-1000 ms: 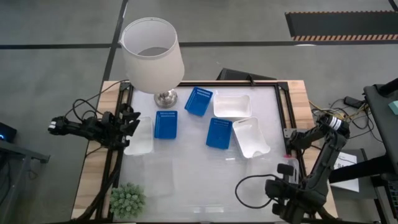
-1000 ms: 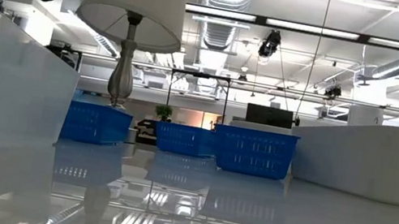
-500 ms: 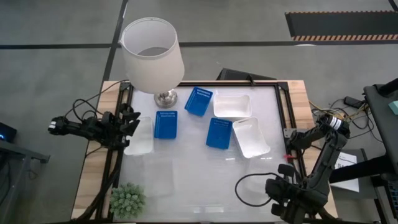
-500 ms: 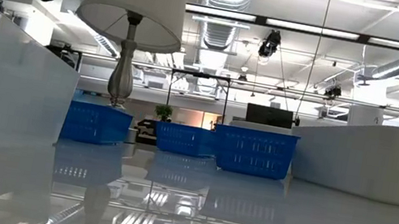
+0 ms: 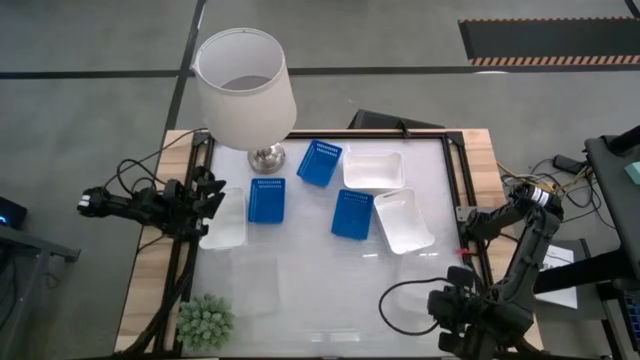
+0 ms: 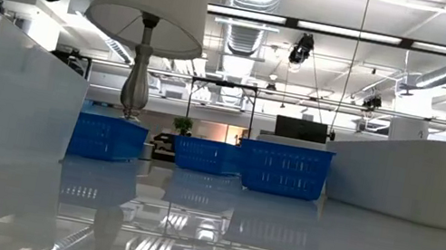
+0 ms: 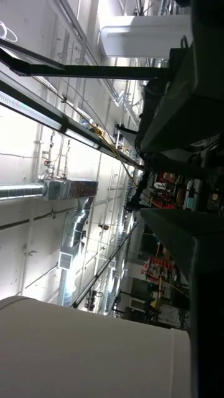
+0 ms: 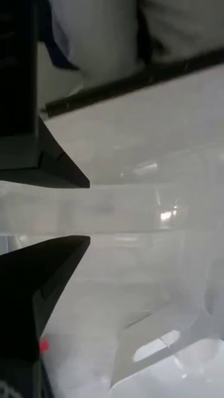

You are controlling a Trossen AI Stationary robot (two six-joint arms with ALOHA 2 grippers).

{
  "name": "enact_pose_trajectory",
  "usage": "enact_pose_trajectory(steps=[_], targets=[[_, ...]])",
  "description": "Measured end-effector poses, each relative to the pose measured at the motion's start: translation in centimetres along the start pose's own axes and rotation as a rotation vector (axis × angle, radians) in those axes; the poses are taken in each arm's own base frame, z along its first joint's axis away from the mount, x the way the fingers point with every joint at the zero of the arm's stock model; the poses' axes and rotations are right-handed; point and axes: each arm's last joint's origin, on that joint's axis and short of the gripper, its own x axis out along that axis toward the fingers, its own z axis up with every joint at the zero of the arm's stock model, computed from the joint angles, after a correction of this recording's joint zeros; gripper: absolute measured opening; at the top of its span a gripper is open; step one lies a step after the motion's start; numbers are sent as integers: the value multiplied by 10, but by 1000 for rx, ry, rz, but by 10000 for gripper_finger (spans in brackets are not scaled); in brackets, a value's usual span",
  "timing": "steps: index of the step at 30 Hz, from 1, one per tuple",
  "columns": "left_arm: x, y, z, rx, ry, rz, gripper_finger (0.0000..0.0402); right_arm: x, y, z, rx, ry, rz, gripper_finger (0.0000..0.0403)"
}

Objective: Stack baskets by color
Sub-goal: Stack the middle transparent bin on top of the right transparent bin, then stack the bottom right blue bin on top of the bottom left blue bin

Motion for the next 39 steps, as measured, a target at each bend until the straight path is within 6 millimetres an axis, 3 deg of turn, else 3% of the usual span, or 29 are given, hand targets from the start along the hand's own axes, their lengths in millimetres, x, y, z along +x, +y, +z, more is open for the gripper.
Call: enact_pose_trajectory(steps=[4,11,20,25,33,39], targets=[[0,0,0,0,0,0,143,-2,-1,2,-13,-62,-15,100],[0,0,0,0,0,0,143,14,0,-2,-38,-56,-49,18],[0,0,0,0,0,0,143,43,4,-8,-12,-85,-23,9],[0,0,0,0,0,0,143,45,1,-8,-10,-110,-45,31],[1,0,-2,3,13,0,143,38,-3,-6,-31,-120,-41,113],[5,-1,-7,2,51,23,143,24,-12,3,-72,-421,-101,135]])
